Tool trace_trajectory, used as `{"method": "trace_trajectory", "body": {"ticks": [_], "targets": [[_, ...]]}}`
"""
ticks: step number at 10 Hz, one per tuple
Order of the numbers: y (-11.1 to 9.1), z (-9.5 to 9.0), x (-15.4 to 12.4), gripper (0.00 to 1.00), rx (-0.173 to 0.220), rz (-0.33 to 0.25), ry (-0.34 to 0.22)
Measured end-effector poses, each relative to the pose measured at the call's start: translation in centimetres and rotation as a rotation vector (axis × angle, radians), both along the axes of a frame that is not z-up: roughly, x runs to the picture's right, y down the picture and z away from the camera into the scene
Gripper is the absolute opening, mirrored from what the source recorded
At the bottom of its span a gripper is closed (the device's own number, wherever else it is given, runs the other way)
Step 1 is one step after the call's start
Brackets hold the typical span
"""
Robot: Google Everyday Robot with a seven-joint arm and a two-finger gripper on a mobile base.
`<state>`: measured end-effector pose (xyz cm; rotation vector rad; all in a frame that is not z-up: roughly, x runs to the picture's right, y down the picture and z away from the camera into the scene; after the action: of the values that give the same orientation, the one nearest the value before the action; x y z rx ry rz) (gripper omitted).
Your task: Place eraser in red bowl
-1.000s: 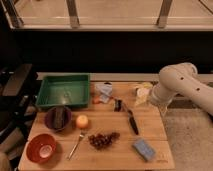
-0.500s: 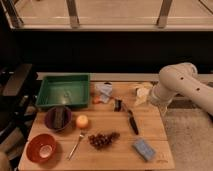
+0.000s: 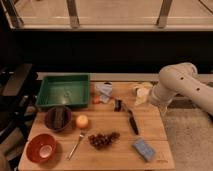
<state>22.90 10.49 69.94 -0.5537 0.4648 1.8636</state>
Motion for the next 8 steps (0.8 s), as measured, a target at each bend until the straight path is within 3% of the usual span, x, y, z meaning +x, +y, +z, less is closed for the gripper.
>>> {"method": "trace_trajectory", "body": {"ticks": [6, 8], "targets": [[-0.1, 0.0, 0.0, 0.80, -0.001, 0.000, 0.000], [-0.8, 0.2, -1.4, 0.80, -0.038, -0.018, -0.026]]}}
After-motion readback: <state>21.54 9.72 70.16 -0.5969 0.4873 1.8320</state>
